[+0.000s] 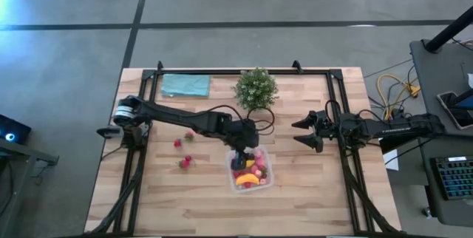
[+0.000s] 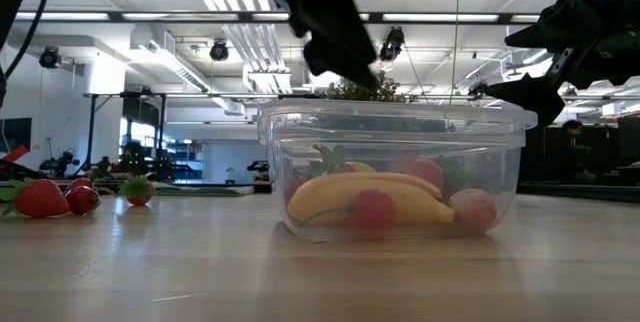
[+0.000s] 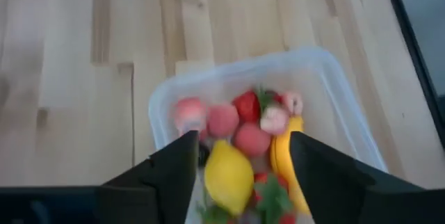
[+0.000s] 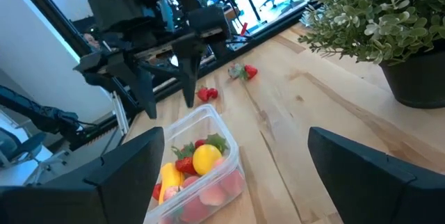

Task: Pick and placing Produce into tupperware
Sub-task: Put the red strawberry into the transparent bin

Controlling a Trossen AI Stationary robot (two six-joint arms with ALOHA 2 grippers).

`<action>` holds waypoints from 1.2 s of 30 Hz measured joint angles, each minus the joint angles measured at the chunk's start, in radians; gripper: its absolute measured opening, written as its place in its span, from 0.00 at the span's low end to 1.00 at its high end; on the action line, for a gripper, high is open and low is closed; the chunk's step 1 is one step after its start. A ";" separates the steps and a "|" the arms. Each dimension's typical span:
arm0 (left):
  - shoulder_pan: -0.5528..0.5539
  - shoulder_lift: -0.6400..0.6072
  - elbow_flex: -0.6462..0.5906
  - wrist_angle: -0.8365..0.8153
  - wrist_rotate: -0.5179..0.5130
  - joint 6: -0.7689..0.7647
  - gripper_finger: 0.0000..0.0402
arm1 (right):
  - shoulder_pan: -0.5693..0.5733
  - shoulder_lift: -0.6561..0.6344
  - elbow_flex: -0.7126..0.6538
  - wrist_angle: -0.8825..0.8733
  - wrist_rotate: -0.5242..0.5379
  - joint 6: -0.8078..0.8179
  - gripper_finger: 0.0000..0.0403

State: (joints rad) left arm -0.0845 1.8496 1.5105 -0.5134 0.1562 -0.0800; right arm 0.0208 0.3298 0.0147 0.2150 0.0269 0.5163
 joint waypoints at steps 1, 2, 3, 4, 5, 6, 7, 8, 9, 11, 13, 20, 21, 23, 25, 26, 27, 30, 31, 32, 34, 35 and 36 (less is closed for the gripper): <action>0.001 -0.011 0.000 -0.033 -0.001 0.008 0.55 | 0.000 0.000 0.000 0.000 0.000 0.000 0.87; 0.003 -0.025 0.001 -0.087 -0.008 0.013 0.57 | 0.000 0.000 0.000 -0.001 0.000 0.000 0.87; 0.004 -0.043 0.001 -0.150 -0.020 0.021 0.58 | 0.000 0.000 0.000 -0.001 0.000 0.000 0.87; 0.005 -0.064 0.002 -0.225 -0.041 0.035 0.60 | 0.000 0.000 0.000 0.000 0.000 0.000 0.87; 0.006 -0.085 0.002 -0.308 -0.074 0.045 0.60 | 0.000 0.000 0.000 0.000 0.000 0.000 0.87; 0.006 -0.110 -0.001 -0.392 -0.116 0.058 0.61 | 0.000 0.000 0.000 0.000 0.000 0.000 0.86; 0.006 -0.135 -0.011 -0.469 -0.168 0.059 0.61 | 0.000 0.000 0.000 0.000 0.000 0.000 0.86; 0.006 -0.153 -0.021 -0.544 -0.225 0.049 0.61 | 0.000 0.000 0.000 0.000 0.000 0.000 0.86; 0.007 -0.176 -0.035 -0.598 -0.280 0.017 0.61 | 0.000 0.000 0.000 0.000 0.000 0.000 0.86; 0.019 -0.218 -0.070 -0.695 -0.360 -0.087 0.61 | 0.000 0.000 0.000 0.000 0.000 0.000 0.86; 0.052 -0.260 -0.111 -0.748 -0.358 -0.218 0.61 | 0.000 0.000 0.000 0.000 0.000 0.000 0.86; 0.182 -0.378 -0.364 -0.683 -0.230 -0.542 0.61 | 0.000 0.000 0.000 0.000 0.000 0.000 0.86; 0.191 -0.391 -0.403 -0.661 -0.215 -0.564 0.61 | 0.000 -0.001 0.000 0.000 0.000 0.000 0.86; 0.198 -0.412 -0.475 -0.613 -0.179 -0.594 0.61 | 0.000 0.000 0.000 0.000 0.000 0.000 0.85; 0.198 -0.426 -0.536 -0.557 -0.153 -0.597 0.61 | 0.000 -0.001 0.000 0.000 0.000 0.000 0.85; 0.196 -0.430 -0.561 -0.528 -0.149 -0.602 0.61 | 0.000 0.000 0.000 0.000 0.000 0.000 0.85; 0.194 -0.432 -0.581 -0.506 -0.149 -0.614 0.61 | 0.000 0.000 0.000 0.000 0.000 0.000 0.85; 0.194 -0.433 -0.622 -0.478 -0.154 -0.621 0.61 | 0.000 0.000 0.000 0.000 0.000 0.000 0.86; 0.194 -0.428 -0.630 -0.468 -0.163 -0.621 0.61 | 0.000 0.000 0.000 0.000 0.000 0.000 0.86; 0.195 -0.423 -0.638 -0.462 -0.169 -0.621 0.61 | 0.000 0.000 0.000 0.000 0.000 0.000 0.86; 0.195 -0.407 -0.651 -0.460 -0.178 -0.621 0.61 | 0.000 0.000 0.000 0.000 0.000 0.000 0.87; 0.195 -0.397 -0.654 -0.453 -0.180 -0.621 0.61 | 0.000 0.000 0.000 0.000 0.000 0.000 0.87; 0.195 -0.386 -0.654 -0.449 -0.182 -0.620 0.61 | 0.000 0.000 0.000 0.000 0.000 0.000 0.87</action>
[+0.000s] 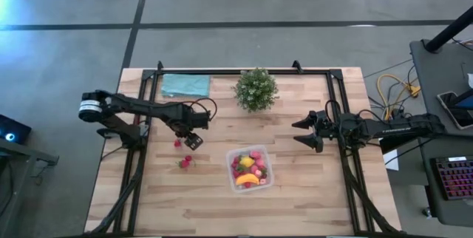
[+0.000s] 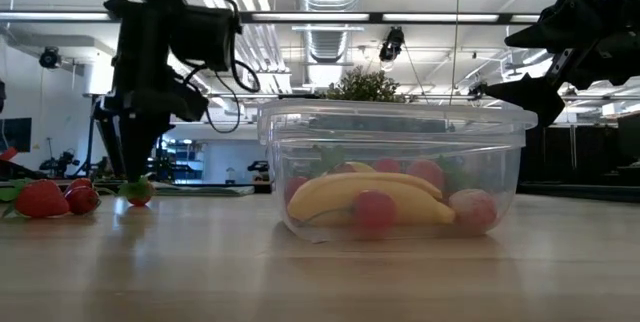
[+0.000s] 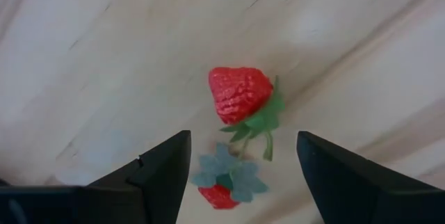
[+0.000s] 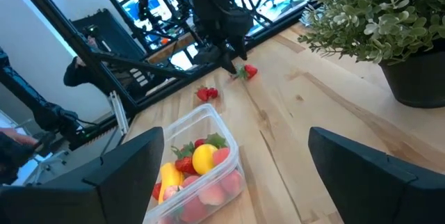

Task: Pick and placing Produce into tupperware
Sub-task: Put the red strawberry into the transparent bin

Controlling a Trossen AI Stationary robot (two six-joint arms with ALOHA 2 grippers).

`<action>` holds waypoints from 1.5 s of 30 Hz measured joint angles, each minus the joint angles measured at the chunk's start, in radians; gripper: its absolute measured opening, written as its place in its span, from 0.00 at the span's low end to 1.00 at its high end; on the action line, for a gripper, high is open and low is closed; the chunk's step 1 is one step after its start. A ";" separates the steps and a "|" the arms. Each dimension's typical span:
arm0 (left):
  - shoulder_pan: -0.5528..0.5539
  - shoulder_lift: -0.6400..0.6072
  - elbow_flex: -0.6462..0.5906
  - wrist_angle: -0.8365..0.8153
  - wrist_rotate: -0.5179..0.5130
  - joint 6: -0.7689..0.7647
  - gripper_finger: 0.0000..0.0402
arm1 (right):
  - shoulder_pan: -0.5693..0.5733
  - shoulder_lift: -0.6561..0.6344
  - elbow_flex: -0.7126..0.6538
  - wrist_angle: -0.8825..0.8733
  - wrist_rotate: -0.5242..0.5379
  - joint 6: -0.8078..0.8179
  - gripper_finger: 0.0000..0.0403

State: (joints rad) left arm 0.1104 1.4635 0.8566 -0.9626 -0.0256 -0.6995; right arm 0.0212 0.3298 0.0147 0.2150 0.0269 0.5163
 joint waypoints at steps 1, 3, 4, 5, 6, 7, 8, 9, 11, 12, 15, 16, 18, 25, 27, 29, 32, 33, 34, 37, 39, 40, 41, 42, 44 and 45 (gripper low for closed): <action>0.000 0.010 0.000 0.003 -0.001 0.004 0.61 | 0.000 0.000 0.000 0.000 0.000 0.000 0.87; 0.000 0.032 0.000 0.023 -0.004 0.026 0.61 | 0.000 0.000 0.000 0.000 0.000 0.000 0.86; 0.000 0.042 0.000 0.043 -0.006 0.033 0.61 | 0.000 0.000 0.000 0.000 0.000 0.000 0.86; 0.000 0.052 0.000 0.057 -0.007 0.043 0.61 | 0.000 0.000 0.000 0.000 0.000 0.000 0.86; 0.000 0.063 0.000 0.068 -0.008 0.053 0.61 | 0.000 0.000 0.000 0.000 0.000 0.000 0.86; 0.000 0.074 0.001 0.078 -0.007 0.058 0.61 | 0.000 0.000 0.000 0.000 0.000 0.000 0.86; 0.000 0.084 0.001 0.085 -0.008 0.062 0.61 | 0.000 0.000 0.000 0.000 0.000 0.000 0.86; 0.000 0.094 0.001 0.088 -0.007 0.068 0.61 | 0.000 0.000 0.000 0.000 0.000 0.000 0.86; 0.000 0.113 0.001 0.087 -0.007 0.078 0.61 | 0.000 0.000 0.000 0.000 0.000 0.000 0.87; 0.000 0.120 0.001 0.086 -0.008 0.079 0.61 | 0.000 0.000 0.000 0.000 0.000 0.000 0.87; 0.000 0.134 0.001 0.086 -0.007 0.100 0.60 | 0.000 0.000 0.000 0.000 0.000 0.000 0.87; 0.000 0.136 0.001 0.088 -0.006 0.105 0.59 | 0.000 0.000 0.000 0.000 0.000 0.000 0.86; 0.000 0.139 0.002 0.091 -0.005 0.105 0.55 | 0.000 0.000 0.000 0.000 0.000 0.000 0.86; -0.001 0.140 0.002 0.100 0.003 0.105 0.39 | 0.000 0.000 0.000 0.000 0.000 0.000 0.85; -0.001 0.139 0.002 0.100 -0.001 0.111 0.36 | 0.000 0.000 0.000 0.000 0.000 0.000 0.86; -0.001 0.138 0.002 0.100 -0.012 0.114 0.33 | 0.000 0.000 0.000 0.000 0.000 0.000 0.87; -0.001 0.129 0.002 0.101 -0.055 0.114 0.30 | 0.000 0.000 0.000 0.000 0.000 0.000 0.87; 0.000 0.124 0.004 0.107 -0.065 0.114 0.29 | 0.000 0.000 0.000 0.000 0.000 0.000 0.87; 0.001 0.118 0.007 0.114 -0.068 0.114 0.29 | 0.000 0.000 0.000 0.000 0.000 0.000 0.86; 0.000 0.095 0.018 0.122 -0.070 0.119 0.26 | 0.000 0.000 0.000 0.000 0.000 0.000 0.86; 0.000 0.078 0.029 0.125 -0.070 0.135 0.25 | 0.000 0.000 0.000 0.000 0.000 0.000 0.86; 0.000 0.070 0.036 0.125 -0.070 0.138 0.24 | 0.000 0.000 0.000 0.000 0.000 0.000 0.86; 0.000 0.065 0.042 0.126 -0.070 0.138 0.24 | 0.000 0.000 0.000 0.000 0.000 0.000 0.86; 0.000 0.058 0.043 0.128 -0.070 0.138 0.24 | 0.000 0.000 0.000 0.000 0.000 0.000 0.87; 0.001 0.049 0.043 0.125 -0.070 0.138 0.24 | 0.000 0.000 0.000 0.000 0.000 0.000 0.87; 0.001 0.042 0.044 0.125 -0.070 0.137 0.24 | 0.000 0.000 0.000 0.000 0.000 0.000 0.87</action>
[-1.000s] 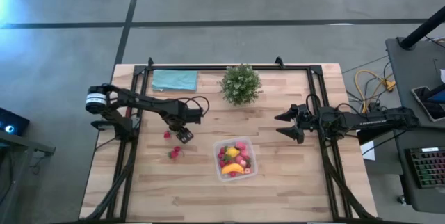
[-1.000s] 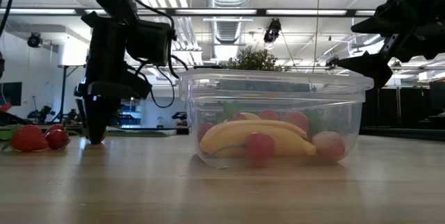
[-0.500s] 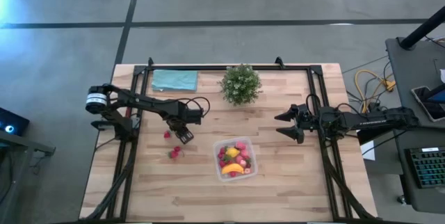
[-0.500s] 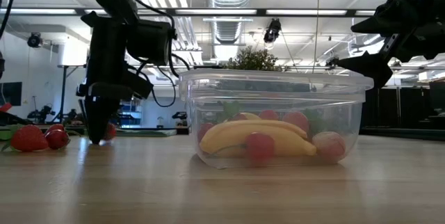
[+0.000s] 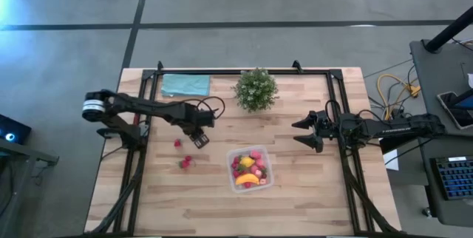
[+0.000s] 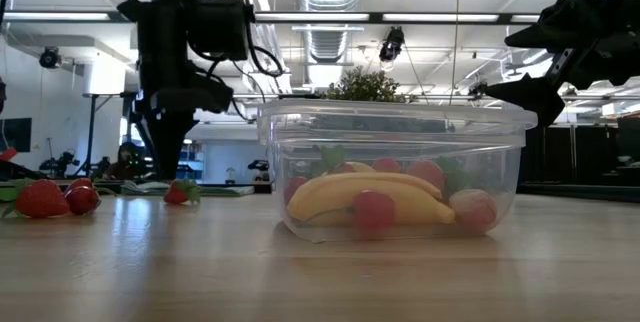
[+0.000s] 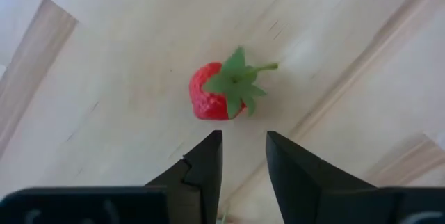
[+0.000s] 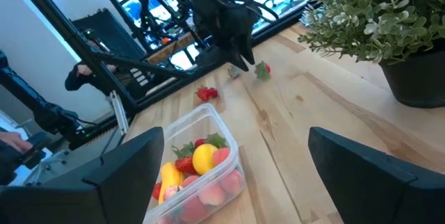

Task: Pick and placing Produce into tupperware
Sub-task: Put the red strawberry into the transparent bin

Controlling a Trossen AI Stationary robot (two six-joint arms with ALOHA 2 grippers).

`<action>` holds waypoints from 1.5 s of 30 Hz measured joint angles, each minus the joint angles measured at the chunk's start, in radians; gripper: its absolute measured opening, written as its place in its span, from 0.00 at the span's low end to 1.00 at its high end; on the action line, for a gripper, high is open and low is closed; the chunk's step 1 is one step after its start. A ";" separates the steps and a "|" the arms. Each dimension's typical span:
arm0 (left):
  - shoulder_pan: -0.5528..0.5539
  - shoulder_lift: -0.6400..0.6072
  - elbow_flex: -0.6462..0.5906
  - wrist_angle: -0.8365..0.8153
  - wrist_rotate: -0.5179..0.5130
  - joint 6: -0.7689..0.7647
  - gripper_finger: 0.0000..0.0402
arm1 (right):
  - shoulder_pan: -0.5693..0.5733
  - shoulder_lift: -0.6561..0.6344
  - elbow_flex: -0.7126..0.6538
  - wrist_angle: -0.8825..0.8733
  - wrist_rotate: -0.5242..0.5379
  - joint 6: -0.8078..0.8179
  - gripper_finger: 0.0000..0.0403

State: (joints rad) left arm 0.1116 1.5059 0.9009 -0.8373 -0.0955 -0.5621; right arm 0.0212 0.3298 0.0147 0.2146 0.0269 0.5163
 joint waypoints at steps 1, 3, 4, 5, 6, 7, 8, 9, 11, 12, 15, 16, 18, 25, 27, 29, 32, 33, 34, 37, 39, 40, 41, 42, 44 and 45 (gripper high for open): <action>0.000 -0.005 0.000 0.002 0.000 -0.001 0.24 | 0.000 0.000 0.000 0.000 0.000 0.000 0.87; 0.000 -0.016 0.000 0.019 0.000 -0.007 0.24 | 0.000 0.000 0.000 0.000 0.000 0.000 0.86; 0.000 -0.022 0.000 0.033 0.000 -0.007 0.24 | 0.000 0.000 0.000 0.000 0.000 0.000 0.86; 0.000 -0.029 0.002 0.050 0.000 -0.007 0.24 | 0.000 0.000 0.000 0.000 0.000 0.000 0.86; 0.000 -0.037 0.002 0.065 0.000 -0.006 0.25 | 0.000 0.000 0.000 0.001 0.000 0.000 0.86; 0.000 -0.042 0.002 0.076 -0.001 -0.002 0.26 | 0.000 0.000 0.000 0.000 0.000 0.000 0.86; 0.000 -0.046 0.002 0.091 -0.008 0.007 0.27 | 0.000 0.000 0.000 0.000 0.000 0.000 0.86; 0.000 -0.049 0.002 0.105 -0.021 0.027 0.29 | 0.000 0.000 0.000 0.000 0.000 0.000 0.86; 0.000 -0.052 0.002 0.108 -0.047 0.087 0.33 | 0.000 0.000 0.000 0.000 0.000 0.000 0.87; 0.000 -0.052 0.002 0.111 -0.055 0.109 0.35 | 0.000 0.000 0.000 0.000 0.000 0.000 0.87; 0.000 -0.052 0.001 0.112 -0.059 0.194 0.44 | 0.000 0.000 0.000 0.000 0.000 0.000 0.86; 0.000 -0.052 -0.001 0.113 -0.059 0.240 0.47 | 0.000 0.000 0.000 0.000 0.000 0.000 0.86; -0.007 -0.052 -0.010 0.107 -0.041 0.354 0.52 | 0.000 0.000 0.000 0.000 0.000 0.000 0.86; -0.028 -0.083 -0.020 0.034 -0.019 0.782 0.63 | 0.000 0.000 0.000 0.000 0.000 0.000 0.87; -0.026 -0.086 -0.021 0.026 -0.024 0.816 0.63 | 0.000 0.000 0.000 0.000 0.000 0.000 0.86; -0.026 -0.086 -0.021 0.030 -0.054 0.833 0.63 | 0.000 0.000 0.000 0.000 0.000 0.000 0.86; -0.026 -0.076 -0.021 0.069 -0.090 0.834 0.63 | 0.000 0.000 0.000 0.000 0.000 0.000 0.85; -0.026 -0.073 -0.023 0.080 -0.093 0.832 0.63 | 0.000 0.000 0.000 0.000 0.000 0.000 0.85; -0.026 -0.070 -0.023 0.077 -0.094 0.830 0.63 | 0.000 0.000 0.000 0.000 0.000 0.000 0.85; -0.027 -0.067 -0.024 0.075 -0.094 0.843 0.63 | 0.000 0.000 0.000 0.000 0.000 0.000 0.86; -0.027 -0.067 -0.025 0.073 -0.094 0.861 0.63 | 0.000 0.000 0.000 0.000 0.000 0.000 0.86; -0.027 -0.067 -0.025 0.073 -0.094 0.865 0.63 | 0.000 0.000 0.000 0.000 0.000 0.000 0.86; -0.027 -0.067 -0.025 0.073 -0.094 0.865 0.63 | 0.000 0.000 0.000 0.000 0.000 0.000 0.87; -0.026 -0.067 -0.025 0.073 -0.094 0.865 0.63 | 0.000 0.000 0.000 0.000 0.000 0.000 0.87; -0.026 -0.066 -0.025 0.075 -0.091 0.865 0.63 | 0.000 0.000 0.000 0.000 0.000 0.000 0.87; -0.026 -0.062 -0.027 0.078 -0.084 0.864 0.63 | 0.000 0.000 0.000 0.000 0.000 0.000 0.87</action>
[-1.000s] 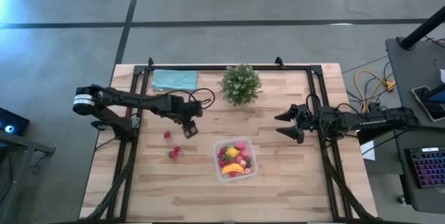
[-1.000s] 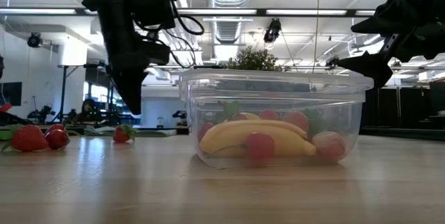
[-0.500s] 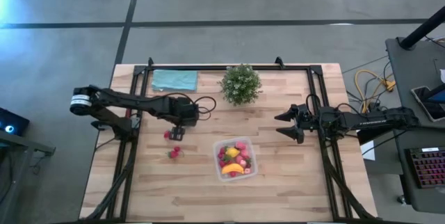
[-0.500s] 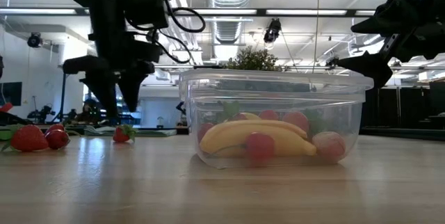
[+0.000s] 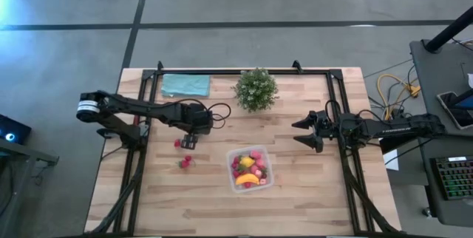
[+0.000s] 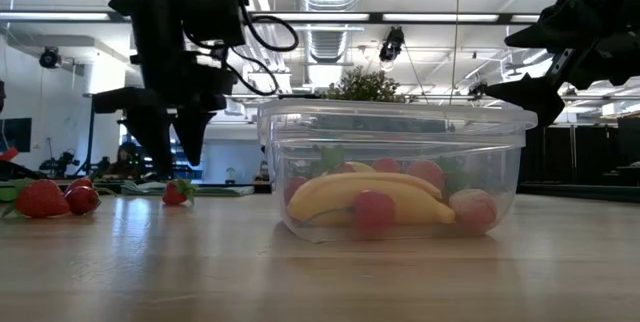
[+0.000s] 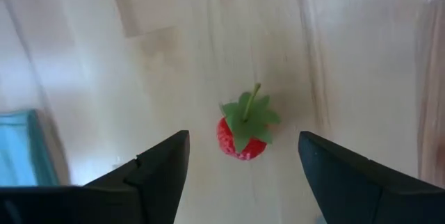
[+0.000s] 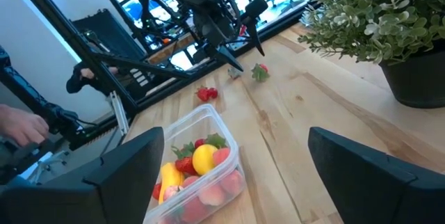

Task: Pick and placing Produce into tupperware
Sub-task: Put the red strawberry into the transparent bin

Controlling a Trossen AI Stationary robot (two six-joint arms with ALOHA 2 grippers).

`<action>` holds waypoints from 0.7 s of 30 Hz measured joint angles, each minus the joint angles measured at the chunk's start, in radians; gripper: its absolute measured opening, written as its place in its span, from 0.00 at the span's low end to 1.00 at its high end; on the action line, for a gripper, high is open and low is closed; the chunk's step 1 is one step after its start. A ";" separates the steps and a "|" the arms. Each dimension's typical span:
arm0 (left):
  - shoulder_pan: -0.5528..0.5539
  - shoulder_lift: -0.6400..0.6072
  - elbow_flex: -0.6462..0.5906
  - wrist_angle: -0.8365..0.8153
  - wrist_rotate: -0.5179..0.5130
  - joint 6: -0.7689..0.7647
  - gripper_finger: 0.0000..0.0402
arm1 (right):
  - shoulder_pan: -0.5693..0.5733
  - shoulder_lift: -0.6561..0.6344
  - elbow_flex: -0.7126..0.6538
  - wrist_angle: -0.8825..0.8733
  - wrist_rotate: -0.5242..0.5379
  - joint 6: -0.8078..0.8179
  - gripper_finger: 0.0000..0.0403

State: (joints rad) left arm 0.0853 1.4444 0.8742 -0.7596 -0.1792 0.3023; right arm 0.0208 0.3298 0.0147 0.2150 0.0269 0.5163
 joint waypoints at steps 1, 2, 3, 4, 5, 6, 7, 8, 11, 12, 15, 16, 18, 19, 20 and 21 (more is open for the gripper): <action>0.000 0.006 -0.001 0.003 0.005 0.000 0.63 | 0.000 0.000 0.000 0.000 0.000 0.000 0.86; 0.000 0.009 -0.004 0.008 0.006 0.000 0.63 | 0.000 0.000 0.000 0.000 0.000 0.000 0.86; 0.000 0.013 -0.007 0.011 0.007 0.000 0.63 | 0.000 0.000 0.000 0.000 0.000 0.000 0.86; 0.000 0.019 -0.009 0.020 0.007 0.000 0.63 | 0.000 0.000 0.000 0.000 0.000 0.000 0.86; 0.000 0.025 -0.010 0.031 0.008 0.000 0.63 | 0.000 0.000 0.000 0.000 0.000 0.000 0.86; 0.000 0.030 -0.013 0.033 0.008 0.000 0.63 | 0.000 -0.001 0.000 0.000 0.000 0.000 0.86; 0.000 0.039 -0.014 0.027 0.008 0.000 0.63 | 0.000 -0.001 0.000 0.000 0.000 0.000 0.86; 0.000 0.046 -0.014 0.027 0.008 0.000 0.63 | 0.000 0.000 0.000 0.000 0.000 0.000 0.86; 0.000 0.068 -0.015 0.029 0.007 -0.001 0.63 | 0.000 0.000 0.000 0.001 0.000 0.000 0.87; 0.000 0.078 -0.015 0.030 0.007 -0.001 0.63 | 0.000 0.000 0.000 0.001 0.000 0.000 0.87; 0.000 0.112 -0.016 0.030 0.007 0.000 0.63 | 0.000 0.000 0.000 0.000 0.000 0.000 0.86; 0.000 0.123 -0.016 0.031 0.007 0.000 0.63 | 0.000 0.000 0.000 0.000 0.000 0.000 0.86; 0.000 0.140 -0.016 0.036 0.007 -0.002 0.63 | 0.000 0.000 0.000 0.000 0.000 0.000 0.86; 0.000 0.146 -0.016 0.036 0.009 -0.004 0.63 | 0.000 0.000 0.000 0.000 0.000 0.000 0.86; 0.000 0.150 -0.016 0.037 0.007 -0.003 0.63 | 0.000 0.000 0.000 0.000 0.000 0.000 0.86; 0.000 0.153 -0.015 0.036 0.009 -0.003 0.62 | 0.000 0.000 0.000 0.000 0.000 0.000 0.86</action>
State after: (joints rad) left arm 0.0856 1.5969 0.8595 -0.7233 -0.1705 0.2989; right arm 0.0211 0.3298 0.0147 0.2150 0.0269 0.5163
